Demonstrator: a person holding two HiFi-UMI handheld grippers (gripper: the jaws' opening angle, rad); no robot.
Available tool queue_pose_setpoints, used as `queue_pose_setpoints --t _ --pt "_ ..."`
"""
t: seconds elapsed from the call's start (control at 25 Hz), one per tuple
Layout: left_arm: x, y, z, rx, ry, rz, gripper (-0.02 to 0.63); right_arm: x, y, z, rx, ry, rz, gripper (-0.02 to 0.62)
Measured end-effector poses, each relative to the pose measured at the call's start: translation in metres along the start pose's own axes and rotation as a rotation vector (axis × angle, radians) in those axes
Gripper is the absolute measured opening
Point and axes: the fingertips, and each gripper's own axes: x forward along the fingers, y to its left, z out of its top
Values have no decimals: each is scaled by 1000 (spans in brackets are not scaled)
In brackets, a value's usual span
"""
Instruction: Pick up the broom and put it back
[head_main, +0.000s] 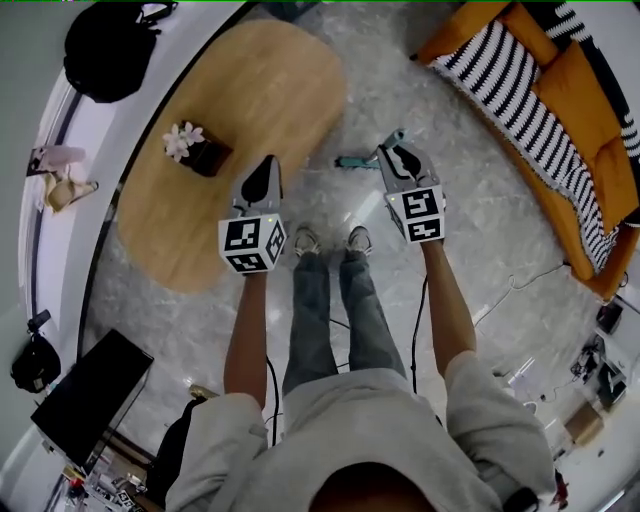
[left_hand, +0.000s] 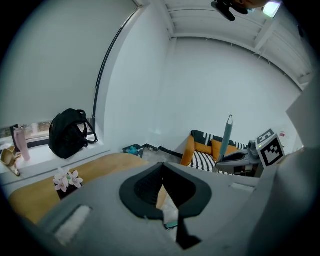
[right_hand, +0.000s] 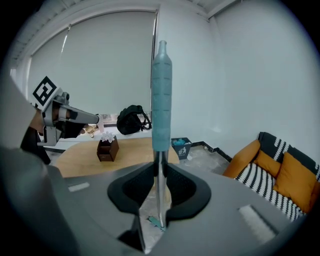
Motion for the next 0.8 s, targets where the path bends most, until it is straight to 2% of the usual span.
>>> queue_pose_setpoints --t 0.4,0.8 --pt "12 21 -51 -28 34 19 2 52 27 -31 -55 32 62 77" --pt "14 31 -64 -44 42 25 2 104 53 -40 -98 79 119 77"
